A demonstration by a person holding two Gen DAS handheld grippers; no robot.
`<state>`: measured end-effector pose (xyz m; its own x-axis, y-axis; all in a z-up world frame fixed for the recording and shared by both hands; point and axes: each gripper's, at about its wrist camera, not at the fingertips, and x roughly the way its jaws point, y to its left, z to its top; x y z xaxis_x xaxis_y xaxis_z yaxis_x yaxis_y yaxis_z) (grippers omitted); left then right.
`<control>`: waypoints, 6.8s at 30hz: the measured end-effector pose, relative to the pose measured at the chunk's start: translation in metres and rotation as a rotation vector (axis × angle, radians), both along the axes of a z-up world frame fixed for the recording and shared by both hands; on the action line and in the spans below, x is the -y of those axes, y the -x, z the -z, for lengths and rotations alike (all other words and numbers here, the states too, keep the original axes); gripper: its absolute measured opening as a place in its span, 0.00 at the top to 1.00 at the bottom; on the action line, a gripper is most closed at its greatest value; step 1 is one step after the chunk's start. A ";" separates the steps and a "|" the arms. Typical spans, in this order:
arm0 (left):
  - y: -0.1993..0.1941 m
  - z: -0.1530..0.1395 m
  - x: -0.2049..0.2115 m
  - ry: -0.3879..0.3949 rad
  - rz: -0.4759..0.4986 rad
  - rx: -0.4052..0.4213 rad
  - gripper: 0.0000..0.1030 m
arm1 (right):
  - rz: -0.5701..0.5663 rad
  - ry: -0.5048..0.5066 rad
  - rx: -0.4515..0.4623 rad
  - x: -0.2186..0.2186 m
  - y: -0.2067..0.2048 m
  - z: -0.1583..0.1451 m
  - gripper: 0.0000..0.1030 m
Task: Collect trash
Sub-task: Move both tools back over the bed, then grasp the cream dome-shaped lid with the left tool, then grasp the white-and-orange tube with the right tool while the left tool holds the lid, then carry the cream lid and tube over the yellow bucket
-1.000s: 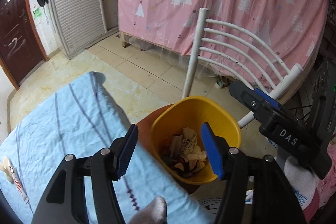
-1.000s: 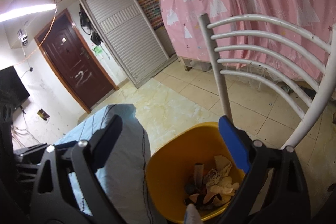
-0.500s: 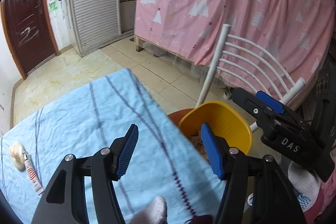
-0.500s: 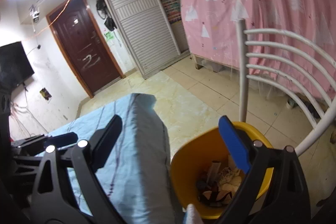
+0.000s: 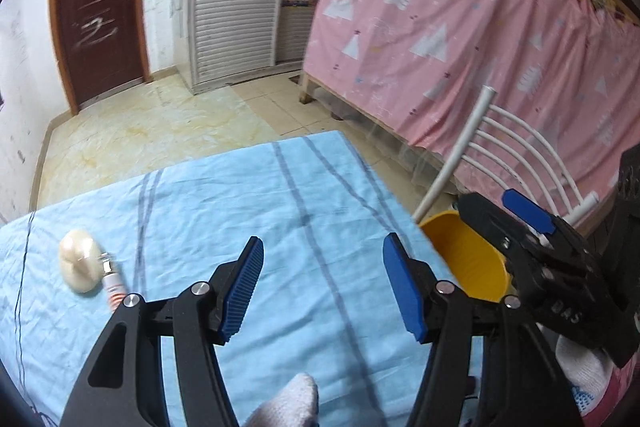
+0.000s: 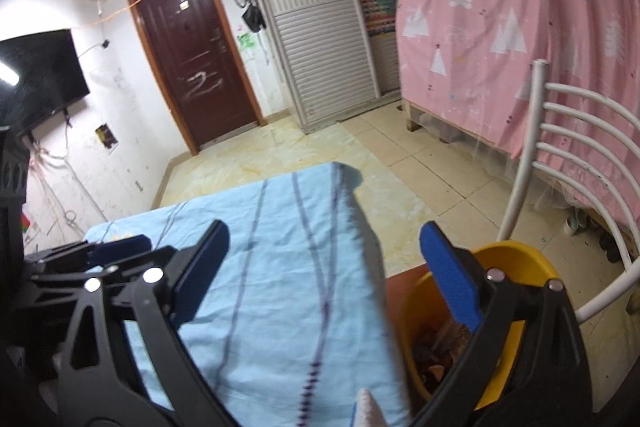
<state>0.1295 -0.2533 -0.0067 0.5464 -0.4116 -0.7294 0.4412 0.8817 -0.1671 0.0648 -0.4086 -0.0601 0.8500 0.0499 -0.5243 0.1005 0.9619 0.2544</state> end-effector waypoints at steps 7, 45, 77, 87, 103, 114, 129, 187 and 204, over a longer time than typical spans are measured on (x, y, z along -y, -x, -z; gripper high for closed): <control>-0.017 0.001 -0.046 0.016 -0.077 0.000 0.48 | -0.075 0.039 -0.024 -0.044 -0.017 0.000 0.09; -0.134 0.072 -0.170 -0.190 -0.513 -0.211 0.37 | -0.466 0.128 -0.173 -0.201 -0.068 0.037 0.09; -0.078 0.058 -0.239 0.036 -0.510 -0.200 0.45 | -0.533 0.181 -0.221 -0.248 -0.090 0.045 0.09; -0.070 0.055 -0.254 0.038 -0.519 -0.195 0.45 | -0.516 0.209 -0.291 -0.263 -0.112 0.059 0.50; -0.068 0.046 -0.242 0.021 -0.502 -0.170 0.45 | -0.477 0.214 -0.216 -0.249 -0.107 0.043 0.81; -0.057 0.024 -0.206 -0.008 -0.457 -0.123 0.45 | -0.419 0.134 -0.135 -0.207 -0.088 0.021 0.81; -0.046 0.011 -0.206 -0.021 -0.475 -0.098 0.45 | -0.513 0.133 -0.238 -0.231 -0.105 0.047 0.70; -0.016 -0.007 0.020 -0.124 -0.172 -0.040 0.45 | -0.055 0.044 -0.024 0.023 -0.009 0.004 0.81; 0.013 0.003 0.156 -0.010 0.109 -0.098 0.45 | 0.139 -0.026 -0.064 0.138 0.030 0.039 0.80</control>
<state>0.1168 -0.4094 -0.0097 0.4246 -0.4569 -0.7816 0.5166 0.8313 -0.2053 0.0346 -0.5462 -0.0987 0.8144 -0.0519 -0.5779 0.2495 0.9306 0.2679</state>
